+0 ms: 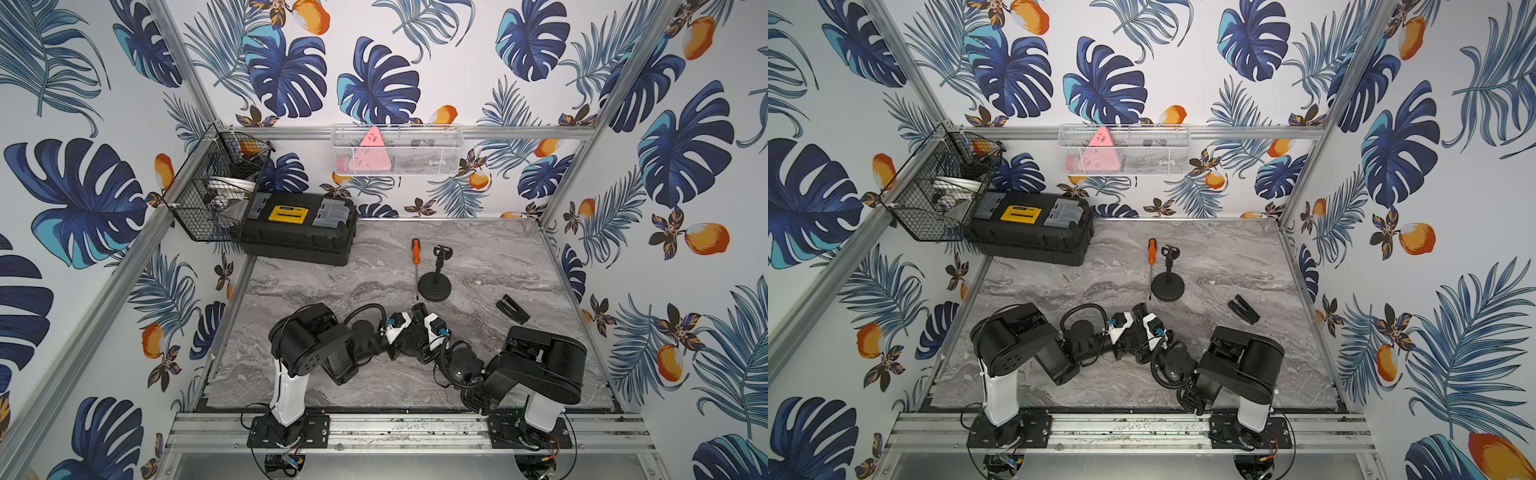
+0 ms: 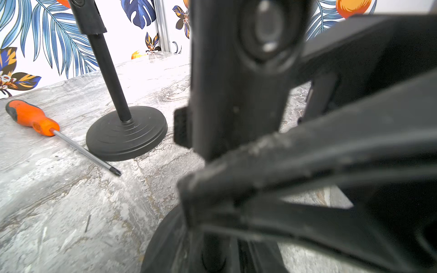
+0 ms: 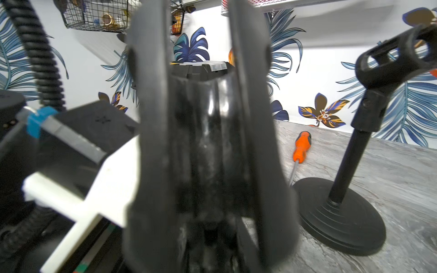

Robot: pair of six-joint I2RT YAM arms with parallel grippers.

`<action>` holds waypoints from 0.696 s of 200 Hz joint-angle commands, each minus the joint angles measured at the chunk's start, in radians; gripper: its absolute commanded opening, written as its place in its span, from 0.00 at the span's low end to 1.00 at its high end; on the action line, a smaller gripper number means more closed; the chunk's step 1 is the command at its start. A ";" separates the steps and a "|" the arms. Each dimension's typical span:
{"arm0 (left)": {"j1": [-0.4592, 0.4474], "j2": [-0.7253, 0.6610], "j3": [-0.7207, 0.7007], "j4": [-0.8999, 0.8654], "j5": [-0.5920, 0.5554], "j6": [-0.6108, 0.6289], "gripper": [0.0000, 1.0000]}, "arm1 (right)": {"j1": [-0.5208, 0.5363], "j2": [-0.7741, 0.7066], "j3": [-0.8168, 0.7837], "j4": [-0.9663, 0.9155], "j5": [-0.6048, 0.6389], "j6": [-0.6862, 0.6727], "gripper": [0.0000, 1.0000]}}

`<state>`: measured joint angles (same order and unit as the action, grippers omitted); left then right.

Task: Assemble a microphone stand
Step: Screw the microphone stand pole into the microphone stand base.

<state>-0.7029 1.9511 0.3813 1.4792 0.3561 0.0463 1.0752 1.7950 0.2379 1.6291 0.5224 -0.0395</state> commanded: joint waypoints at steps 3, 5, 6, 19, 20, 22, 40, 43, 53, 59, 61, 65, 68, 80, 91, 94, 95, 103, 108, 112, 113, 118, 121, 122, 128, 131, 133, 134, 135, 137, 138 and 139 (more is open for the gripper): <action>0.000 0.010 0.010 0.029 0.014 -0.011 0.27 | 0.005 0.000 -0.005 -0.116 0.073 0.005 0.00; 0.000 0.012 0.011 0.031 0.014 -0.012 0.25 | 0.005 -0.001 -0.006 -0.116 0.070 0.004 0.00; 0.000 0.013 0.010 0.032 0.014 -0.012 0.25 | 0.005 -0.002 -0.006 -0.117 0.070 0.005 0.00; 0.000 0.021 0.010 0.036 0.007 -0.011 0.19 | 0.005 -0.017 -0.012 -0.116 0.059 0.002 0.11; 0.000 0.021 0.010 0.036 0.006 -0.011 0.19 | 0.005 -0.018 -0.012 -0.117 0.060 0.002 0.13; 0.000 0.023 0.010 0.036 0.003 -0.011 0.18 | 0.005 -0.022 -0.014 -0.117 0.060 0.001 0.15; 0.000 0.032 0.004 0.053 -0.003 -0.006 0.15 | 0.003 -0.049 -0.030 -0.117 0.033 -0.021 0.47; 0.000 0.033 0.004 0.056 -0.005 -0.006 0.14 | 0.003 -0.054 -0.033 -0.120 0.025 -0.024 0.52; 0.000 0.039 0.005 0.058 -0.003 -0.005 0.14 | 0.002 -0.075 -0.041 -0.134 -0.006 -0.040 0.60; 0.000 0.042 0.005 0.058 -0.003 -0.005 0.13 | 0.003 -0.093 -0.046 -0.147 -0.021 -0.048 0.62; 0.000 0.044 0.005 0.059 -0.002 -0.005 0.13 | 0.002 -0.103 -0.050 -0.154 -0.036 -0.050 0.63; -0.001 0.046 0.006 0.059 -0.003 -0.005 0.13 | 0.002 -0.118 -0.052 -0.167 -0.058 -0.056 0.64; 0.000 0.048 0.008 0.059 -0.003 -0.005 0.13 | 0.000 -0.129 -0.054 -0.180 -0.073 -0.064 0.65; 0.000 0.052 0.007 0.059 -0.005 -0.003 0.13 | -0.001 -0.194 -0.061 -0.250 -0.119 -0.077 0.66; 0.000 0.054 0.006 0.059 -0.005 0.000 0.13 | -0.016 -0.263 -0.070 -0.328 -0.187 -0.082 0.67; 0.000 0.054 0.005 0.059 -0.005 -0.001 0.13 | -0.025 -0.284 -0.072 -0.350 -0.208 -0.079 0.67; 0.000 0.053 0.005 0.059 -0.005 0.000 0.13 | -0.027 -0.291 -0.073 -0.358 -0.216 -0.078 0.67; 0.000 0.052 0.003 0.059 -0.006 0.001 0.13 | -0.055 -0.343 -0.081 -0.415 -0.287 -0.074 0.66; 0.000 0.051 0.002 0.059 -0.006 0.001 0.13 | -0.080 -0.377 -0.088 -0.444 -0.344 -0.070 0.65; 0.000 0.050 0.001 0.059 -0.006 0.002 0.13 | -0.106 -0.403 -0.096 -0.462 -0.388 -0.062 0.64; -0.001 0.049 0.001 0.059 -0.006 0.002 0.13 | -0.113 -0.410 -0.098 -0.467 -0.394 -0.060 0.64; 0.000 0.048 0.000 0.059 -0.007 0.003 0.13 | -0.153 -0.442 -0.107 -0.482 -0.455 -0.040 0.62; 0.000 0.047 -0.001 0.059 -0.008 0.004 0.13 | -0.182 -0.460 -0.113 -0.488 -0.491 -0.028 0.61; 0.000 0.047 -0.001 0.059 -0.008 0.004 0.14 | -0.192 -0.466 -0.115 -0.491 -0.506 -0.024 0.61; 0.000 0.045 -0.002 0.059 -0.006 0.004 0.14 | -0.252 -0.497 -0.121 -0.508 -0.589 -0.004 0.60; 0.000 0.045 -0.003 0.059 -0.006 0.006 0.14 | -0.280 -0.511 -0.121 -0.520 -0.624 0.006 0.60; 0.000 0.045 -0.003 0.059 -0.006 0.006 0.14 | -0.296 -0.520 -0.120 -0.529 -0.645 0.010 0.60; 0.000 0.045 -0.003 0.059 -0.006 0.006 0.14 | -0.303 -0.524 -0.120 -0.535 -0.654 0.012 0.60; 0.000 0.045 -0.004 0.059 -0.006 0.006 0.14 | -0.310 -0.527 -0.119 -0.539 -0.662 0.013 0.60; 0.000 0.045 -0.003 0.059 -0.005 0.006 0.14 | -0.322 -0.536 -0.118 -0.550 -0.677 0.014 0.60; 0.000 0.045 -0.003 0.059 -0.005 0.006 0.14 | -0.328 -0.541 -0.116 -0.555 -0.686 0.014 0.60; 0.000 0.045 -0.003 0.059 -0.005 0.006 0.14 | -0.334 -0.543 -0.115 -0.561 -0.694 0.014 0.60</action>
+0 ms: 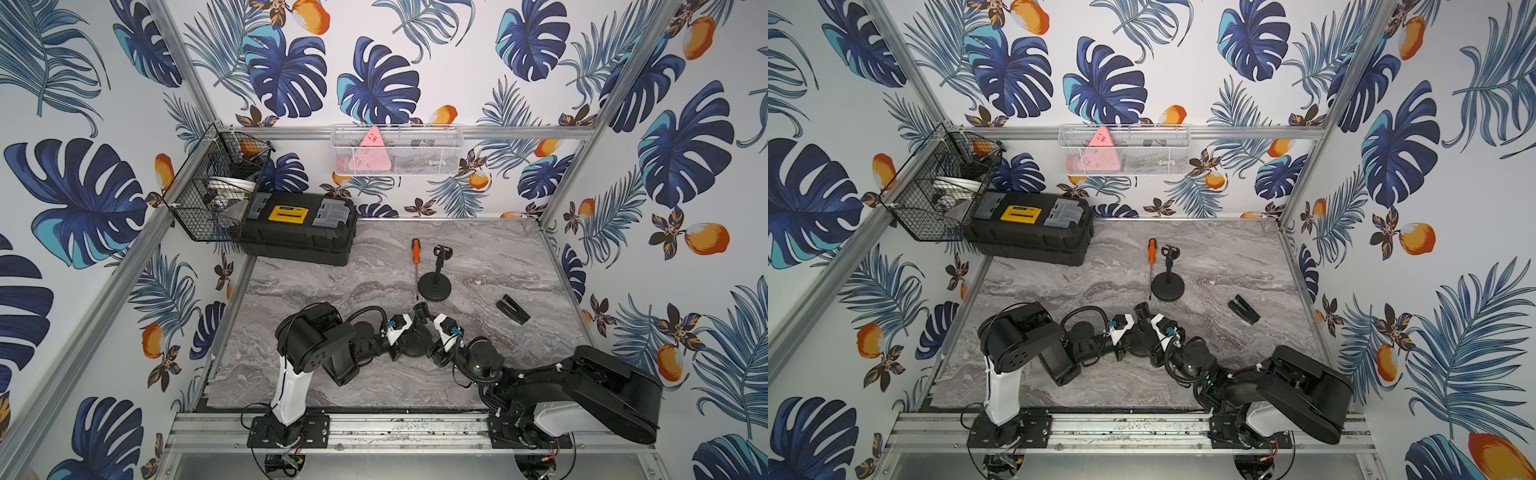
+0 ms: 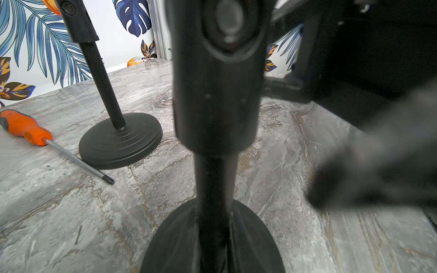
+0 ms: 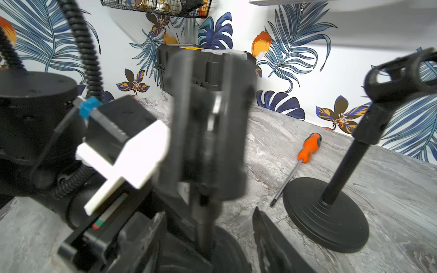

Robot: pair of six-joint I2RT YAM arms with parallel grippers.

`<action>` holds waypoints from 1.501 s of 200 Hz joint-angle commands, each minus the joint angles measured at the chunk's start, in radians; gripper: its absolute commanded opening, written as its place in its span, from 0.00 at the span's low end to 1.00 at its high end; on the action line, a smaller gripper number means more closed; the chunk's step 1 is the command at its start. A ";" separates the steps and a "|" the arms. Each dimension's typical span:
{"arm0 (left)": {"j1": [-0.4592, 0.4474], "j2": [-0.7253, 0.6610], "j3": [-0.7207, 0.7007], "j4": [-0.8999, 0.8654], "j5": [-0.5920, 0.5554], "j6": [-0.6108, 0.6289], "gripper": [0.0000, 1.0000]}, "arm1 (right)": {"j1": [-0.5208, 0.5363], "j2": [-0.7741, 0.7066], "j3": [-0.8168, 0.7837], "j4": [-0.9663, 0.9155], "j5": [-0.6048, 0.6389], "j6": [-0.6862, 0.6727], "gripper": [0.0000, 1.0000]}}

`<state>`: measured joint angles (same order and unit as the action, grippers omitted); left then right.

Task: Assemble a microphone stand
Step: Screw the microphone stand pole into the microphone stand base.

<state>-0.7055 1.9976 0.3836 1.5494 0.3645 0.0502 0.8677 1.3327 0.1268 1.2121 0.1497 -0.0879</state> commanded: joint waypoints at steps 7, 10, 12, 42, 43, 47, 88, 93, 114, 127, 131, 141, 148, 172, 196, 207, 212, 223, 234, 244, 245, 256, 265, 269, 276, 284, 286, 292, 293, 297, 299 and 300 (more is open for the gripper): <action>0.003 -0.001 -0.006 -0.011 -0.012 0.003 0.14 | -0.158 -0.103 0.007 -0.187 -0.373 0.051 0.60; 0.003 0.000 -0.005 -0.011 -0.012 0.002 0.14 | -0.169 -0.111 0.014 -0.202 -0.396 0.047 0.60; 0.003 0.000 -0.004 -0.011 -0.012 0.002 0.14 | -0.176 -0.115 0.018 -0.217 -0.409 0.044 0.60; 0.003 -0.004 -0.005 -0.011 -0.009 -0.001 0.15 | -0.242 -0.091 0.067 -0.296 -0.597 -0.020 0.60; 0.003 -0.005 -0.005 -0.011 -0.009 -0.001 0.15 | -0.243 -0.087 0.068 -0.296 -0.603 -0.024 0.60; 0.003 -0.008 -0.006 -0.011 -0.010 0.000 0.15 | -0.249 -0.078 0.071 -0.294 -0.630 -0.031 0.60; 0.003 -0.013 -0.007 -0.012 -0.003 -0.002 0.15 | -0.267 0.058 0.089 -0.186 -0.734 -0.109 0.60; 0.003 -0.011 -0.006 -0.012 -0.001 -0.003 0.15 | -0.268 0.071 0.092 -0.168 -0.735 -0.108 0.60; 0.002 -0.008 -0.008 -0.013 0.001 0.000 0.15 | -0.268 0.115 0.127 -0.163 -0.748 -0.135 0.60; 0.003 -0.008 -0.008 -0.024 -0.001 0.008 0.15 | -0.268 0.138 0.148 -0.166 -0.757 -0.149 0.60; 0.003 -0.008 -0.006 -0.027 0.001 0.011 0.15 | -0.268 0.145 0.153 -0.160 -0.761 -0.151 0.60; 0.003 -0.003 -0.006 -0.027 0.001 0.014 0.16 | -0.269 0.158 0.162 -0.141 -0.768 -0.148 0.60; 0.003 -0.001 -0.007 -0.018 0.002 0.014 0.16 | -0.273 0.166 0.171 -0.136 -0.778 -0.148 0.59; 0.003 -0.003 0.000 -0.033 0.004 0.013 0.16 | -0.279 0.185 0.197 -0.144 -0.807 -0.148 0.56; 0.003 -0.008 0.002 -0.036 0.007 0.012 0.16 | -0.282 0.216 0.195 -0.080 -0.809 -0.124 0.47; 0.003 -0.008 0.001 -0.033 0.008 0.010 0.16 | -0.285 0.239 0.192 -0.032 -0.802 -0.095 0.34; 0.003 -0.008 0.002 -0.035 0.008 0.010 0.16 | -0.287 0.250 0.192 -0.014 -0.809 -0.089 0.34; 0.003 -0.011 0.004 -0.040 0.008 0.010 0.16 | -0.291 0.269 0.194 0.010 -0.819 -0.079 0.34; 0.002 -0.013 0.003 -0.043 0.009 0.010 0.16 | -0.292 0.284 0.195 0.023 -0.833 -0.073 0.31; 0.002 -0.013 0.003 -0.044 0.007 0.010 0.17 | -0.292 0.297 0.197 0.034 -0.840 -0.068 0.27; 0.002 -0.013 0.003 -0.044 0.007 0.010 0.17 | -0.292 0.298 0.197 0.034 -0.840 -0.068 0.26; 0.003 -0.013 0.003 -0.046 0.006 0.010 0.17 | -0.292 0.305 0.195 0.044 -0.844 -0.068 0.17; 0.002 -0.013 0.006 -0.047 0.005 0.008 0.18 | -0.293 0.307 0.194 0.044 -0.845 -0.072 0.07; 0.003 -0.014 0.005 -0.047 0.004 0.008 0.18 | -0.292 0.307 0.195 0.040 -0.845 -0.072 0.03; 0.003 -0.014 0.005 -0.049 0.002 0.008 0.19 | -0.292 0.306 0.199 0.023 -0.838 -0.071 0.00; 0.003 -0.016 0.006 -0.049 0.002 0.005 0.22 | -0.292 0.304 0.207 -0.011 -0.826 -0.074 0.00; 0.003 -0.016 0.006 -0.049 0.001 0.005 0.23 | -0.292 0.304 0.211 -0.021 -0.824 -0.075 0.00; 0.003 -0.017 0.006 -0.049 -0.002 0.002 0.28 | -0.292 0.304 0.218 -0.047 -0.822 -0.074 0.00; 0.003 -0.017 0.006 -0.049 -0.002 0.003 0.28 | -0.292 0.304 0.219 -0.050 -0.822 -0.074 0.00; 0.003 -0.019 0.006 -0.049 -0.004 0.001 0.31 | -0.292 0.304 0.220 -0.058 -0.818 -0.071 0.00; 0.003 -0.020 0.007 -0.049 -0.005 0.001 0.32 | -0.291 0.305 0.220 -0.060 -0.817 -0.069 0.00; 0.002 -0.020 0.007 -0.049 -0.005 0.001 0.32 | -0.291 0.306 0.220 -0.059 -0.815 -0.068 0.00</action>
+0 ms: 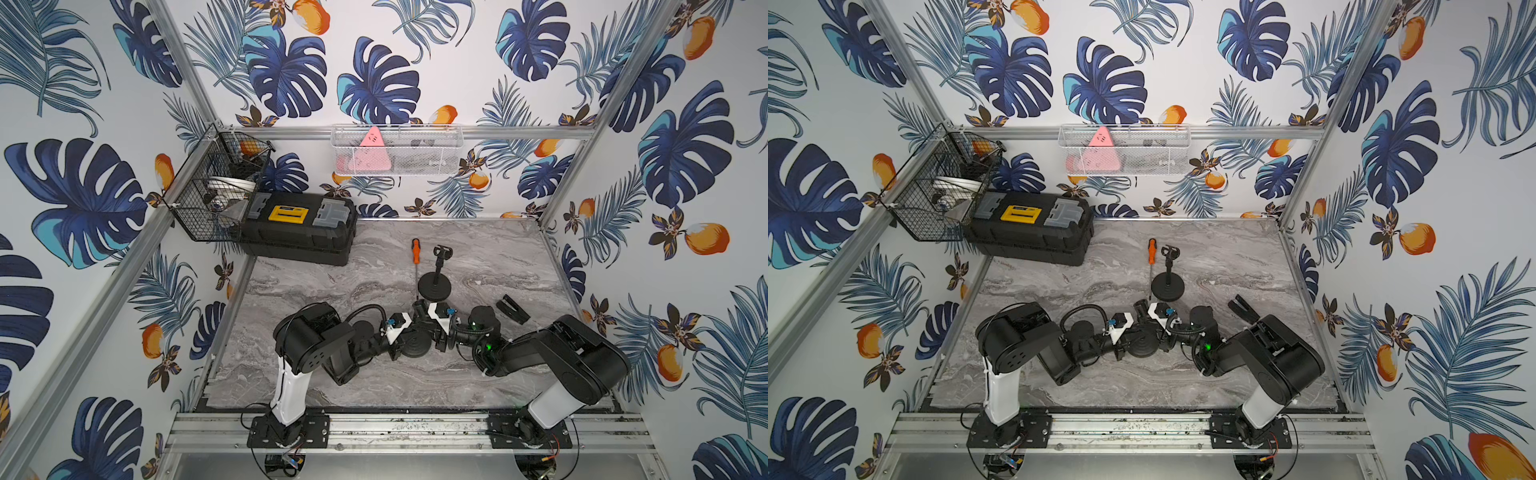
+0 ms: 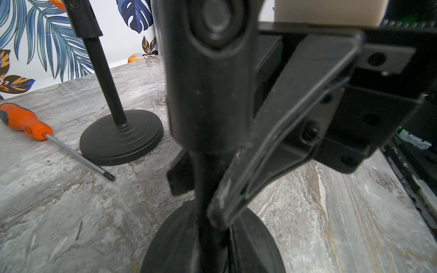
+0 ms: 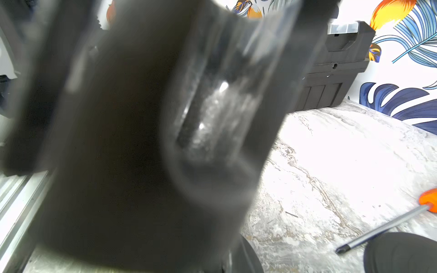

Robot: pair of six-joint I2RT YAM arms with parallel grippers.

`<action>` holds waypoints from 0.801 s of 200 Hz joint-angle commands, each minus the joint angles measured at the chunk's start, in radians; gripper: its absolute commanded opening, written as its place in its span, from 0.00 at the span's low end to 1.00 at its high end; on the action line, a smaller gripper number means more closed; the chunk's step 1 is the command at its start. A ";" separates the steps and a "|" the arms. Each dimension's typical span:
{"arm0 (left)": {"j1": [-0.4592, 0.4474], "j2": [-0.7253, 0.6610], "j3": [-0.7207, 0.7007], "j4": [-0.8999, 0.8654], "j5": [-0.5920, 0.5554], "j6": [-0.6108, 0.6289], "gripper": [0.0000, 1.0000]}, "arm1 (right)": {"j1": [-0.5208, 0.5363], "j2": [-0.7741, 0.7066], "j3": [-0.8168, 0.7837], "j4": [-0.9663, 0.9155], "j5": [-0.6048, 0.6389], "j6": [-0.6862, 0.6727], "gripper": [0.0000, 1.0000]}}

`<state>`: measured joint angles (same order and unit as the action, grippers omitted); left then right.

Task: Assemble a microphone stand
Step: Screw the microphone stand pole into the microphone stand base.

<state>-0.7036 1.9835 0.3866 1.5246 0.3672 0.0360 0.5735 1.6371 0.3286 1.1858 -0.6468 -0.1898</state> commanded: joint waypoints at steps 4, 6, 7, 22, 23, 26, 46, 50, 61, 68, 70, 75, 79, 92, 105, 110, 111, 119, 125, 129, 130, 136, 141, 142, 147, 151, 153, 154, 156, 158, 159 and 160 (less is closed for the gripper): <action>0.001 -0.007 0.002 -0.023 -0.010 0.013 0.34 | 0.003 0.007 0.013 -0.021 -0.011 0.039 0.00; 0.001 -0.008 0.002 -0.023 -0.010 0.012 0.35 | 0.006 0.010 0.009 -0.011 -0.005 0.044 0.00; 0.001 -0.008 0.003 -0.022 -0.010 0.012 0.36 | 0.006 0.013 0.007 -0.005 -0.003 0.046 0.00; 0.001 -0.015 -0.003 -0.017 -0.015 0.011 0.40 | 0.011 0.057 -0.039 0.146 0.044 0.076 0.00; 0.001 -0.016 -0.004 -0.018 -0.015 0.011 0.40 | 0.012 0.061 -0.043 0.160 0.051 0.078 0.00; 0.001 -0.018 -0.004 -0.018 -0.016 0.011 0.40 | 0.013 0.073 -0.051 0.196 0.070 0.090 0.00; 0.001 -0.027 -0.008 -0.019 -0.019 0.009 0.40 | 0.023 0.139 -0.091 0.326 0.161 0.131 0.00; 0.001 -0.029 -0.007 -0.019 -0.018 0.007 0.40 | 0.030 0.144 -0.091 0.317 0.187 0.136 0.00; 0.001 -0.031 -0.007 -0.020 -0.015 0.007 0.40 | 0.056 0.161 -0.102 0.325 0.254 0.141 0.00; 0.000 -0.029 -0.007 -0.021 -0.013 0.006 0.40 | 0.073 0.168 -0.108 0.327 0.285 0.129 0.00; 0.001 -0.029 -0.006 -0.020 -0.013 0.005 0.40 | 0.079 0.170 -0.108 0.326 0.296 0.128 0.00; 0.000 -0.028 -0.006 -0.018 -0.013 0.005 0.40 | 0.092 0.171 -0.112 0.327 0.325 0.125 0.00; 0.001 -0.026 -0.006 -0.017 -0.012 0.004 0.40 | 0.102 0.171 -0.115 0.327 0.341 0.121 0.00; 0.001 -0.022 -0.006 -0.013 -0.011 0.002 0.39 | 0.130 0.169 -0.121 0.326 0.390 0.128 0.00; 0.001 -0.020 -0.003 -0.013 -0.010 0.001 0.39 | 0.154 0.163 -0.122 0.316 0.450 0.133 0.00; 0.001 -0.020 -0.004 -0.015 -0.010 0.001 0.39 | 0.163 0.160 -0.122 0.306 0.478 0.136 0.00; 0.001 -0.020 -0.003 -0.015 -0.010 0.001 0.39 | 0.164 0.160 -0.122 0.303 0.482 0.136 0.00; 0.001 -0.023 -0.002 -0.019 -0.010 0.001 0.39 | 0.178 0.153 -0.120 0.283 0.527 0.142 0.00; 0.001 -0.024 -0.003 -0.021 -0.011 0.002 0.39 | 0.190 0.147 -0.119 0.266 0.561 0.143 0.00; 0.001 -0.026 -0.002 -0.023 -0.011 0.002 0.39 | 0.200 0.143 -0.118 0.259 0.589 0.145 0.00; 0.000 -0.026 -0.003 -0.023 -0.011 0.002 0.39 | 0.202 0.144 -0.118 0.258 0.597 0.145 0.00; 0.001 -0.028 -0.003 -0.023 -0.013 0.001 0.39 | 0.218 0.140 -0.121 0.255 0.637 0.146 0.00; 0.001 -0.029 -0.002 -0.023 -0.014 0.001 0.39 | 0.234 0.137 -0.123 0.253 0.673 0.148 0.00; 0.001 -0.029 -0.003 -0.023 -0.014 0.001 0.39 | 0.238 0.136 -0.123 0.253 0.681 0.148 0.00; 0.001 -0.029 0.000 -0.024 -0.016 0.001 0.39 | 0.257 0.134 -0.123 0.250 0.725 0.152 0.00; 0.001 -0.028 0.000 -0.026 -0.016 0.001 0.39 | 0.273 0.132 -0.123 0.245 0.759 0.151 0.00; 0.001 -0.028 0.001 -0.026 -0.016 0.000 0.39 | 0.282 0.131 -0.123 0.241 0.776 0.150 0.00; 0.001 -0.028 0.001 -0.026 -0.016 0.000 0.39 | 0.286 0.131 -0.123 0.239 0.784 0.150 0.00; 0.001 -0.027 0.002 -0.026 -0.016 -0.001 0.39 | 0.296 0.130 -0.122 0.235 0.797 0.150 0.00; 0.001 -0.026 0.003 -0.026 -0.016 -0.001 0.39 | 0.304 0.129 -0.120 0.230 0.820 0.151 0.00; 0.001 -0.026 0.003 -0.026 -0.016 -0.001 0.39 | 0.309 0.129 -0.119 0.227 0.831 0.151 0.00; 0.001 -0.026 0.003 -0.026 -0.015 0.000 0.39 | 0.311 0.129 -0.119 0.224 0.842 0.152 0.00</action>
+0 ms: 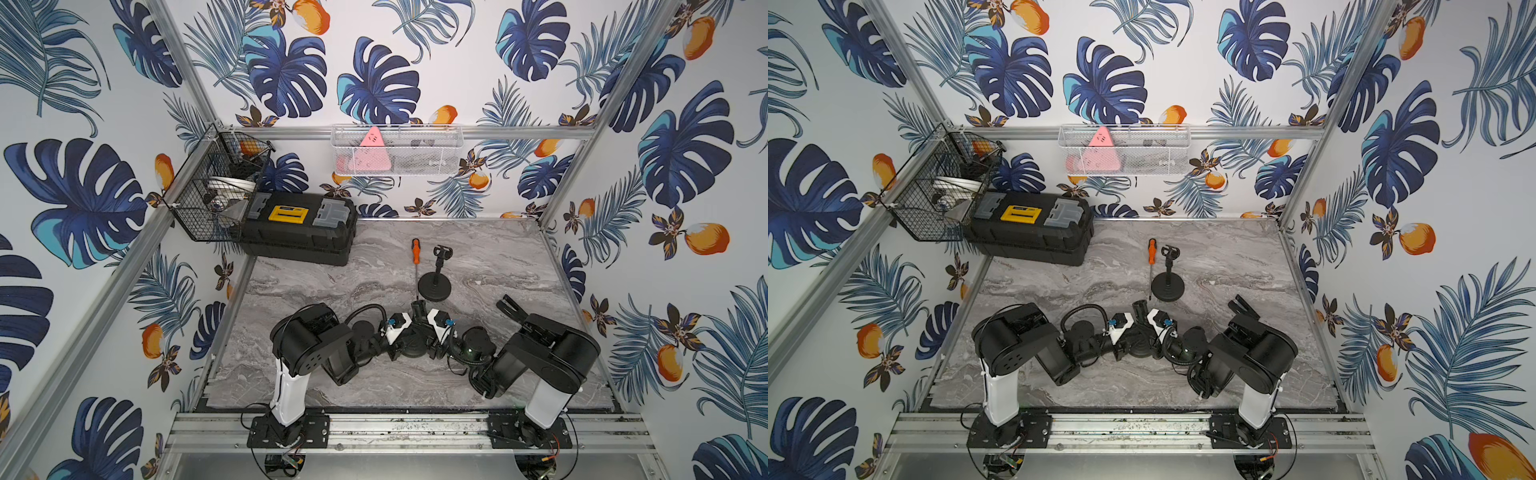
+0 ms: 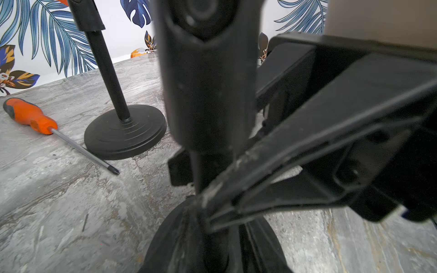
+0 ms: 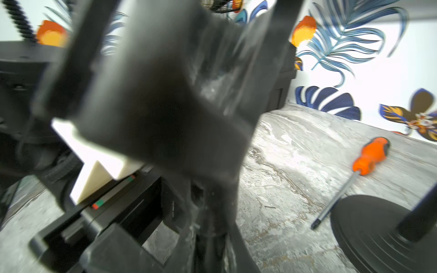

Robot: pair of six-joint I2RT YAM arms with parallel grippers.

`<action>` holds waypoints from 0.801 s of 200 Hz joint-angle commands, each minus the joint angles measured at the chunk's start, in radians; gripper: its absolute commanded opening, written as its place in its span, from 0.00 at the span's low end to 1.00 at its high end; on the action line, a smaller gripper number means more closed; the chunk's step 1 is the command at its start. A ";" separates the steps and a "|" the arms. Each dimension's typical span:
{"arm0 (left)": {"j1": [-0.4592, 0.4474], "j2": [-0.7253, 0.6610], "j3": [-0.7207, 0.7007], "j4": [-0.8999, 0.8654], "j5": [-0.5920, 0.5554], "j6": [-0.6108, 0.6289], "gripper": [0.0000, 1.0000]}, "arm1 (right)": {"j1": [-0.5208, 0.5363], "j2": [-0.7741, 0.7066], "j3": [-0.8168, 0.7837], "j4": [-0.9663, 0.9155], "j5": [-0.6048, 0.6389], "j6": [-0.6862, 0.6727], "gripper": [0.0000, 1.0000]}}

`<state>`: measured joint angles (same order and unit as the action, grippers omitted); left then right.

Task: Assemble a microphone stand
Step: Screw the microphone stand pole into the microphone stand base.

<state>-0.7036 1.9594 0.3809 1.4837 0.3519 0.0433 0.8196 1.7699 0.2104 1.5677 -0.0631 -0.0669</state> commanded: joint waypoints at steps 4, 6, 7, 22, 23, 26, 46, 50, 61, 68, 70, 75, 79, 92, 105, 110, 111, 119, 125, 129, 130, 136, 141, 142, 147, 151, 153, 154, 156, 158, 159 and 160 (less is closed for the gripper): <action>0.001 -0.001 0.010 0.015 0.001 -0.008 0.38 | 0.084 -0.005 0.003 -0.170 0.296 0.033 0.00; 0.001 -0.001 0.011 0.015 0.001 -0.008 0.38 | 0.092 -0.006 0.004 -0.175 0.313 0.034 0.00; 0.001 -0.001 0.011 0.015 0.001 -0.009 0.38 | 0.097 -0.006 0.005 -0.178 0.322 0.034 0.00; 0.001 0.004 0.015 0.015 0.001 -0.009 0.38 | 0.147 0.004 0.017 -0.199 0.429 0.051 0.00; 0.001 0.004 0.015 0.015 0.001 -0.009 0.38 | 0.150 0.005 0.018 -0.199 0.436 0.052 0.00; 0.001 0.005 0.015 0.016 0.000 -0.009 0.37 | 0.158 0.008 0.018 -0.197 0.454 0.055 0.00; 0.001 0.009 0.012 0.027 -0.004 -0.010 0.36 | 0.205 0.019 0.014 -0.166 0.542 0.054 0.00; 0.001 0.009 0.010 0.029 -0.006 -0.011 0.36 | 0.212 0.016 0.014 -0.167 0.553 0.051 0.00; 0.001 0.009 0.013 0.025 -0.005 -0.011 0.34 | 0.226 -0.004 0.015 -0.189 0.565 0.050 0.00; 0.001 0.009 0.016 0.020 -0.004 -0.010 0.33 | 0.227 -0.022 0.018 -0.216 0.560 0.053 0.00; 0.001 0.009 0.016 0.019 -0.004 -0.011 0.33 | 0.228 -0.026 0.019 -0.224 0.559 0.054 0.00; 0.000 0.011 0.019 0.018 -0.002 -0.011 0.32 | 0.228 -0.037 0.022 -0.242 0.554 0.057 0.00; 0.000 0.013 0.021 0.019 -0.002 -0.011 0.31 | 0.228 -0.045 0.023 -0.253 0.548 0.058 0.00; 0.000 0.023 0.022 0.033 0.002 -0.015 0.27 | 0.228 -0.067 0.024 -0.271 0.532 0.054 0.00; 0.000 0.034 0.025 0.039 0.004 -0.015 0.23 | 0.228 -0.081 0.024 -0.284 0.519 0.052 0.00; 0.001 0.038 0.026 0.041 0.006 -0.014 0.21 | 0.228 -0.085 0.026 -0.292 0.512 0.049 0.00; 0.000 0.040 0.027 0.041 0.007 -0.014 0.21 | 0.228 -0.086 0.027 -0.294 0.511 0.048 0.00; 0.000 0.045 0.028 0.043 0.010 -0.015 0.18 | 0.228 -0.094 0.030 -0.311 0.502 0.046 0.00; 0.001 0.051 0.029 0.047 0.010 -0.015 0.16 | 0.228 -0.097 0.032 -0.321 0.490 0.045 0.09; 0.001 0.054 0.029 0.049 0.010 -0.014 0.15 | 0.228 -0.099 0.032 -0.323 0.481 0.041 0.21; 0.000 0.054 0.029 0.050 0.009 -0.014 0.15 | 0.228 -0.099 0.032 -0.324 0.479 0.040 0.24; 0.001 0.059 0.027 0.054 0.009 -0.014 0.14 | 0.228 -0.104 0.032 -0.325 0.473 0.033 0.40; 0.000 0.062 0.027 0.055 0.010 -0.013 0.13 | 0.228 -0.108 0.030 -0.323 0.469 0.031 0.48; 0.001 0.062 0.028 0.055 0.010 -0.014 0.13 | 0.228 -0.109 0.029 -0.323 0.468 0.031 0.50; 0.001 0.064 0.027 0.053 0.010 -0.012 0.12 | 0.228 -0.116 0.027 -0.324 0.459 0.028 0.56; 0.001 0.066 0.027 0.054 0.010 -0.011 0.12 | 0.228 -0.123 0.026 -0.326 0.454 0.022 0.59; 0.001 0.067 0.027 0.055 0.009 -0.010 0.12 | 0.228 -0.128 0.026 -0.328 0.453 0.019 0.60; 0.001 0.067 0.028 0.055 0.010 -0.010 0.12 | 0.228 -0.131 0.026 -0.330 0.453 0.018 0.60; 0.001 0.068 0.027 0.055 0.009 -0.010 0.12 | 0.228 -0.137 0.025 -0.332 0.453 0.016 0.61; 0.001 0.068 0.027 0.055 0.009 -0.010 0.12 | 0.228 -0.143 0.025 -0.336 0.453 0.015 0.61; 0.001 0.068 0.027 0.055 0.009 -0.010 0.12 | 0.228 -0.143 0.024 -0.340 0.452 0.014 0.61; 0.001 0.069 0.027 0.055 0.009 -0.010 0.12 | 0.228 -0.146 0.023 -0.343 0.452 0.014 0.62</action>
<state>-0.7044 2.0163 0.4053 1.5326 0.3698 0.0280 1.0439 1.6566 0.2394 1.3369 0.4431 -0.0269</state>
